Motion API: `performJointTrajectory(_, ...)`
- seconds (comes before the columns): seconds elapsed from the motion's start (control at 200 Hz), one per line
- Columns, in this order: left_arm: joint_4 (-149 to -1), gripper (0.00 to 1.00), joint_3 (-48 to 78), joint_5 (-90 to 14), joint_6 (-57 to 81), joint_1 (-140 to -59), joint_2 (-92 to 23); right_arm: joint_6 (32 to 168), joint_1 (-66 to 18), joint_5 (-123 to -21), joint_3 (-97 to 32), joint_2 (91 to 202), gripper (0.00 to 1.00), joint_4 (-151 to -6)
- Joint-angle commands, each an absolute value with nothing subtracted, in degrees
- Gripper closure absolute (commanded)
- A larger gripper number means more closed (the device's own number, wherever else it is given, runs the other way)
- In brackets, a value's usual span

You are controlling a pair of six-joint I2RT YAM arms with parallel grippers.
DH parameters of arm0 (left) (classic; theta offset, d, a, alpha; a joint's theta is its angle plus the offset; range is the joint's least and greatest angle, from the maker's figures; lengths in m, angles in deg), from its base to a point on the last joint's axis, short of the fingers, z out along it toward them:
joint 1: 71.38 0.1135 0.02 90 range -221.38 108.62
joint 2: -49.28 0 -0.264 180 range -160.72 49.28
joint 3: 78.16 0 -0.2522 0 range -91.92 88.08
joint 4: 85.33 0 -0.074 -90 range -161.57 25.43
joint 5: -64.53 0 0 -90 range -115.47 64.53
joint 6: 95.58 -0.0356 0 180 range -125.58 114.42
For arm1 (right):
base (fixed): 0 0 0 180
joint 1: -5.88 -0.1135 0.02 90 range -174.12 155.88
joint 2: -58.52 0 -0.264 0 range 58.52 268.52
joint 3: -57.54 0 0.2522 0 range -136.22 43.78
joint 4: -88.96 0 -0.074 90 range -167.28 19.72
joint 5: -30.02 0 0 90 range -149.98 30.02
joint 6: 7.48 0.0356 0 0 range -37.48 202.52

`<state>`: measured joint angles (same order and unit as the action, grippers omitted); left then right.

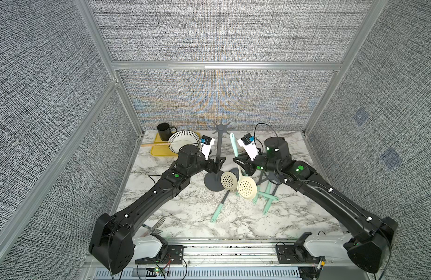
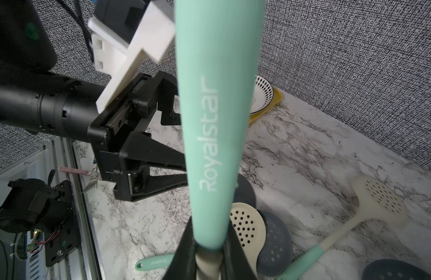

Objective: Hang the skimmer on the kitchen utensil rack
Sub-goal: Hang the skimmer on the rack.

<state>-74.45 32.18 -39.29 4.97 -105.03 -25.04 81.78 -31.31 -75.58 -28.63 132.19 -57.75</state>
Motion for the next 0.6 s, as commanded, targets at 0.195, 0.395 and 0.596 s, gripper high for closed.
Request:
performJointTrajectory(0.195, -74.91, 0.15, 32.26, -41.34, 4.84, -105.04, -24.65, 82.88, -32.04, -75.19, -31.10, 133.20, 1.00, -58.64)
performJointTrajectory(0.395, -74.56, 0.16, 32.02, -41.59, 4.71, -105.04, -24.68, 82.75, -32.58, -73.32, -31.27, 134.76, 1.00, -57.22)
performJointTrajectory(0.596, -74.39, 0.16, 31.75, -41.46, 4.62, -105.04, -24.53, 82.78, -32.75, -71.06, -30.03, 134.99, 1.00, -56.50)
